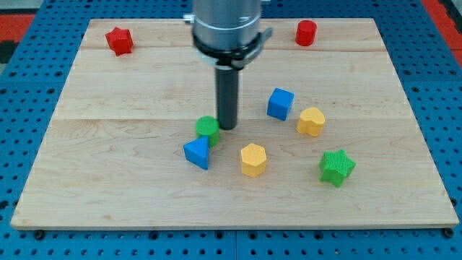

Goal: Place the green circle at the center left of the board

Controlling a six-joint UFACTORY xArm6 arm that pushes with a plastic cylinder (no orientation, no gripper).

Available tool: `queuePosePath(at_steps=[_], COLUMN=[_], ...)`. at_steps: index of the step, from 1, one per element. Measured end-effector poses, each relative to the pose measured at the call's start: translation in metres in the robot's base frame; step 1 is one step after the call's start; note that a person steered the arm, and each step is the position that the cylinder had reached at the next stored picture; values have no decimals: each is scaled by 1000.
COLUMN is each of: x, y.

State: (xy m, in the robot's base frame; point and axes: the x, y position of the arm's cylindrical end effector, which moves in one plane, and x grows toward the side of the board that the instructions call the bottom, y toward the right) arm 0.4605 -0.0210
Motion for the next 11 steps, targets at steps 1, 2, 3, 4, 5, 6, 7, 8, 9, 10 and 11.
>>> queuePosePath(at_steps=[1, 2, 3, 4, 5, 6, 7, 8, 9, 10, 11], x=[4, 17, 19, 19, 19, 39, 39, 29, 22, -9, -30], y=[25, 23, -31, -88, -100, -114, -156, -180, -201, -216, -216])
